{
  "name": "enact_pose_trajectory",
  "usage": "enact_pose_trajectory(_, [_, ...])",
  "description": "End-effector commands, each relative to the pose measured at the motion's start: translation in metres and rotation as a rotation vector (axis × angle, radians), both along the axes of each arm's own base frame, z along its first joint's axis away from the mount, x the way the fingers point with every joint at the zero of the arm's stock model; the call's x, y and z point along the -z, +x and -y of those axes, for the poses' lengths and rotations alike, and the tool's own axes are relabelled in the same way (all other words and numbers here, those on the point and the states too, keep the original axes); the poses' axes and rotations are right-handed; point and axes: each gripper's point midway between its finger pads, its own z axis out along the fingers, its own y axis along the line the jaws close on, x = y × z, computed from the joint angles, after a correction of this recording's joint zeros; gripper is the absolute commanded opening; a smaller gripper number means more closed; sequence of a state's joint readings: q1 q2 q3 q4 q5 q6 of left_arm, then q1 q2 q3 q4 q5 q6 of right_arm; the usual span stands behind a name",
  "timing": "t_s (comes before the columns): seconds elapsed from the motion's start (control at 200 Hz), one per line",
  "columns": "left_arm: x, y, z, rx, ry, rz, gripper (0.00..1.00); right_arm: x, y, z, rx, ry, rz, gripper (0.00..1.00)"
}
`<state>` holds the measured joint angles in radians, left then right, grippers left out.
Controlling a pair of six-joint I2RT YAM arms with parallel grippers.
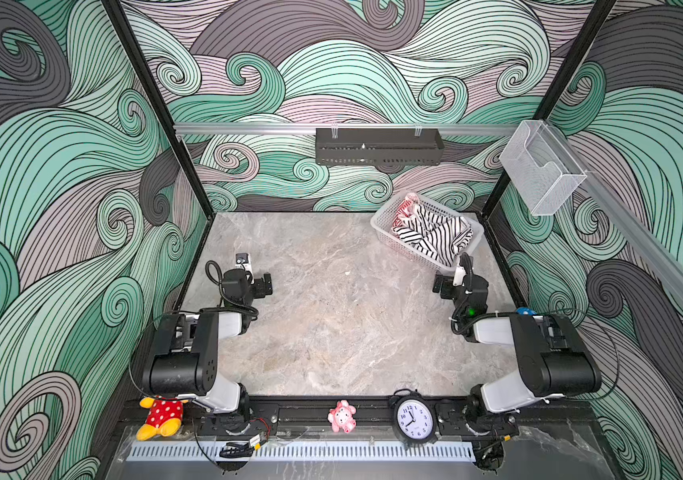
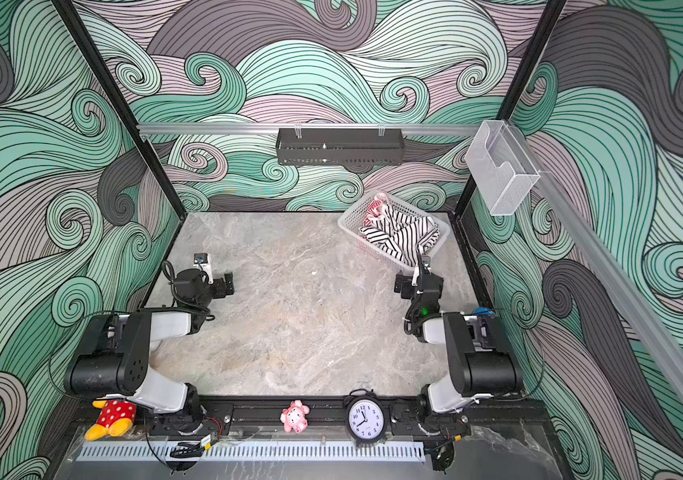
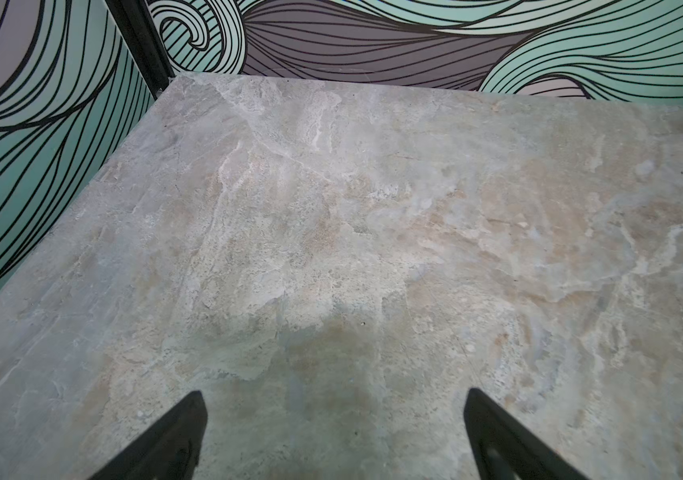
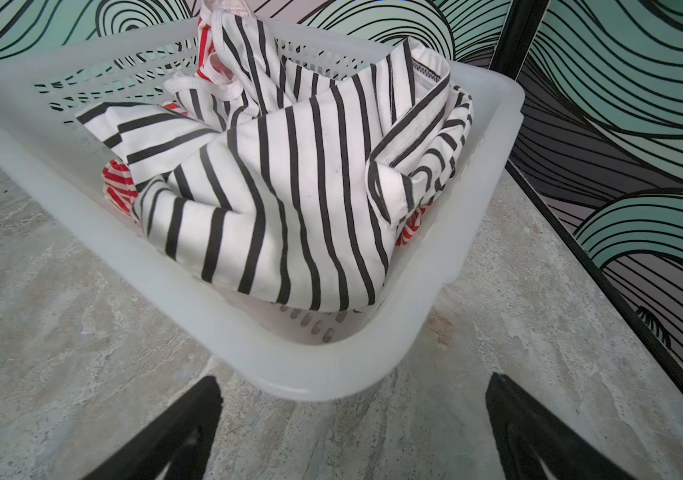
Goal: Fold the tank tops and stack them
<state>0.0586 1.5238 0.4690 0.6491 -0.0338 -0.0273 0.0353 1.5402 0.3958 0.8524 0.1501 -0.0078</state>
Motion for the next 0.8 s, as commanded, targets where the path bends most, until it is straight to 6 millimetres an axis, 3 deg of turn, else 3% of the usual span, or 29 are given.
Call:
enact_pose_trajectory(0.0, [-0.0036,0.0035,-0.0039,-0.018,-0.004,0.009,0.99,-0.0041,0.0002,-0.0015,-0.007,-0.006,0.014,0.99])
enact_pose_trajectory(0.791, [-0.0037,0.0035,-0.0043,-0.020,-0.004,0.009,0.99,-0.0040,0.0011,-0.0016,-0.009,-0.002,0.012,0.99])
